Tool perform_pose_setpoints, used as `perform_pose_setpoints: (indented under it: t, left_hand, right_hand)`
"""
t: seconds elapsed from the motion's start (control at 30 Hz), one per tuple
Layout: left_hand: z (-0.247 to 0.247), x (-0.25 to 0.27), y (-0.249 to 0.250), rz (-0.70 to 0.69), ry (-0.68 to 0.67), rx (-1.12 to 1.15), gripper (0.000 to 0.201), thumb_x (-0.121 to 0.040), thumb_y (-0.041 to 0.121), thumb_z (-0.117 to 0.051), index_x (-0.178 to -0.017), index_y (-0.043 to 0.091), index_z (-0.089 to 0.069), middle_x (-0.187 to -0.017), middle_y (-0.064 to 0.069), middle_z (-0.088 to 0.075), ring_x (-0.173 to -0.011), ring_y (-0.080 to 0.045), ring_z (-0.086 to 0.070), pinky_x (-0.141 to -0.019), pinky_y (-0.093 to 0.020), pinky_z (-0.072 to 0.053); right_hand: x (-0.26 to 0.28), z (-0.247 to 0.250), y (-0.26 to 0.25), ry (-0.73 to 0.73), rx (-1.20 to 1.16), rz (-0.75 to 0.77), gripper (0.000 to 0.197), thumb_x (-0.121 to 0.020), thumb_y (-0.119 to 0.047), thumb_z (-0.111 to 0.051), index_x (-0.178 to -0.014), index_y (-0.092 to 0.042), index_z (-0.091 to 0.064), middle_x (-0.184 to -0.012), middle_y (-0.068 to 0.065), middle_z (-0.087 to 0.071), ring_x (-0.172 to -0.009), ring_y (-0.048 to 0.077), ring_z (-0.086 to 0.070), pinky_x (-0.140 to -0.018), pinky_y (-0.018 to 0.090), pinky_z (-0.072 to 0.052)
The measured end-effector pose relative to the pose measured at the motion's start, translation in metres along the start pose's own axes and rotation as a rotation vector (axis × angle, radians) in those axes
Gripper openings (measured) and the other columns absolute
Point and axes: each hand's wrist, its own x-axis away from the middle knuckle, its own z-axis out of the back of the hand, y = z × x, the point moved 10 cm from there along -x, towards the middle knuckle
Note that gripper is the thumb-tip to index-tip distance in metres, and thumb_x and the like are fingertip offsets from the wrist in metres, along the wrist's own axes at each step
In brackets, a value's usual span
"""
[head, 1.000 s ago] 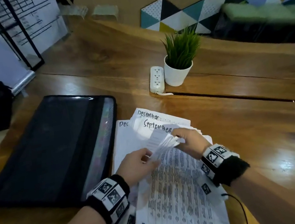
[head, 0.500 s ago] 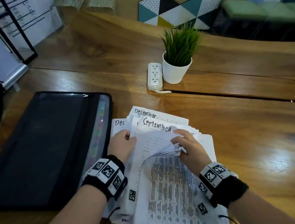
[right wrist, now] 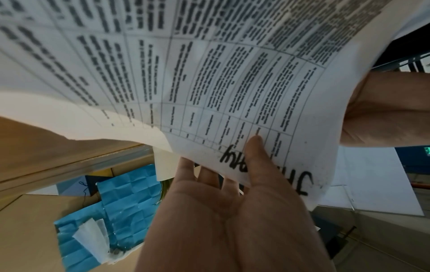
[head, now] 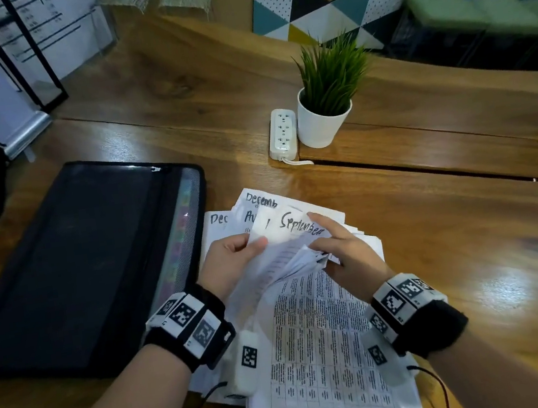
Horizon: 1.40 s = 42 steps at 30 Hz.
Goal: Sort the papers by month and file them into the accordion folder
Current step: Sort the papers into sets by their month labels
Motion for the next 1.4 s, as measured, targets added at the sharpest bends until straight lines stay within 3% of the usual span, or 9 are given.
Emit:
perform_pose_setpoints:
  t: [0.17, 0.3, 0.53, 0.63, 0.83, 1.0, 1.1, 1.27, 1.4]
  left_hand:
    - [0.016, -0.011, -0.008, -0.025, 0.061, -0.05, 0.072, -0.074, 0.061, -0.06, -0.092, -0.009, -0.058, -0.087, -0.014, -0.06, -0.08, -0.027, -0.056, -0.082, -0.042, -0.044]
    - [0.016, -0.011, -0.008, 0.007, 0.081, -0.086, 0.034, -0.095, 0.034, -0.053, -0.094, 0.003, -0.068, -0.101, -0.02, -0.07, -0.103, -0.04, -0.063, -0.098, -0.054, -0.045]
    - [-0.018, 0.014, 0.004, -0.036, -0.102, -0.107, 0.028, -0.099, 0.018, -0.046, -0.092, 0.003, -0.069, -0.082, 0.004, -0.071, -0.081, -0.003, -0.064, -0.078, -0.014, -0.048]
    - [-0.025, 0.016, -0.006, -0.018, -0.151, -0.126, 0.026, -0.097, 0.024, -0.05, -0.095, 0.012, -0.072, -0.088, 0.006, -0.071, -0.087, -0.004, -0.064, -0.084, -0.02, -0.044]
    - [0.017, 0.003, 0.009, -0.193, 0.173, -0.515, 0.014, -0.093, 0.017, -0.056, -0.103, 0.014, -0.065, -0.112, 0.003, -0.061, -0.109, -0.012, -0.054, -0.102, -0.031, -0.039]
    - [0.033, -0.005, 0.006, -0.084, 0.278, -0.612, 0.012, -0.088, 0.014, -0.059, -0.086, 0.022, -0.05, -0.095, -0.006, -0.057, -0.088, -0.021, -0.054, -0.079, -0.029, -0.042]
    - [0.034, -0.004, 0.01, -0.077, 0.306, -0.592, 0.025, -0.088, 0.013, -0.059, -0.112, 0.01, -0.059, -0.104, 0.0, -0.058, -0.095, -0.016, -0.054, -0.081, -0.025, -0.041]
    - [0.042, -0.004, 0.017, -0.119, 0.355, -0.499, 0.012, -0.083, 0.009, -0.062, -0.093, 0.014, -0.058, -0.097, 0.002, -0.06, -0.088, -0.017, -0.056, -0.067, -0.02, -0.039]
    - [0.041, -0.001, 0.017, -0.176, 0.337, -0.412, 0.01, -0.084, 0.007, -0.063, -0.082, 0.016, -0.064, -0.09, -0.001, -0.067, -0.087, -0.019, -0.061, -0.067, -0.018, -0.043]
  right_hand:
    - [0.016, -0.001, -0.002, 0.125, -0.006, 0.111, 0.033, -0.062, 0.015, -0.064, -0.087, -0.007, -0.068, -0.124, 0.01, -0.059, -0.1, 0.031, -0.062, -0.086, 0.041, -0.052]
    - [0.025, 0.004, -0.003, 0.203, -0.033, 0.163, 0.038, -0.058, 0.011, -0.055, -0.089, -0.007, -0.069, -0.114, 0.008, -0.065, -0.1, 0.017, -0.054, -0.085, 0.04, -0.05]
    - [0.006, 0.007, -0.001, 0.151, -0.111, 0.162, 0.037, -0.063, 0.019, -0.06, -0.092, -0.003, -0.068, -0.137, 0.014, -0.046, -0.107, 0.013, -0.053, -0.089, 0.012, -0.04]
    - [0.002, 0.001, 0.003, 0.122, -0.129, 0.118, 0.03, -0.068, 0.006, -0.057, -0.092, -0.008, -0.068, -0.114, 0.003, -0.062, -0.104, 0.016, -0.054, -0.088, 0.025, -0.042]
    - [0.01, 0.005, 0.005, 0.234, -0.132, 0.134, 0.032, -0.062, 0.005, -0.056, -0.088, -0.011, -0.068, -0.089, 0.0, -0.068, -0.087, 0.015, -0.05, -0.076, 0.019, -0.037]
    - [0.018, 0.006, 0.008, 0.32, -0.153, 0.078, 0.038, -0.062, 0.017, -0.066, -0.088, -0.011, -0.068, -0.095, -0.014, -0.059, -0.109, 0.02, -0.042, -0.092, 0.032, -0.034]
    - [0.017, 0.006, 0.003, 0.323, -0.124, 0.108, 0.036, -0.062, 0.019, -0.065, -0.089, -0.005, -0.069, -0.097, -0.009, -0.062, -0.119, 0.025, -0.042, -0.103, 0.03, -0.031]
    - [0.014, 0.004, 0.004, 0.29, -0.122, 0.104, 0.035, -0.062, 0.01, -0.06, -0.092, -0.007, -0.067, -0.099, 0.009, -0.067, -0.098, 0.019, -0.053, -0.087, 0.019, -0.038]
    - [0.013, 0.004, 0.007, 0.249, -0.155, 0.073, 0.037, -0.065, 0.018, -0.061, -0.093, -0.006, -0.066, -0.12, 0.001, -0.053, -0.104, 0.001, -0.047, -0.091, 0.014, -0.039]
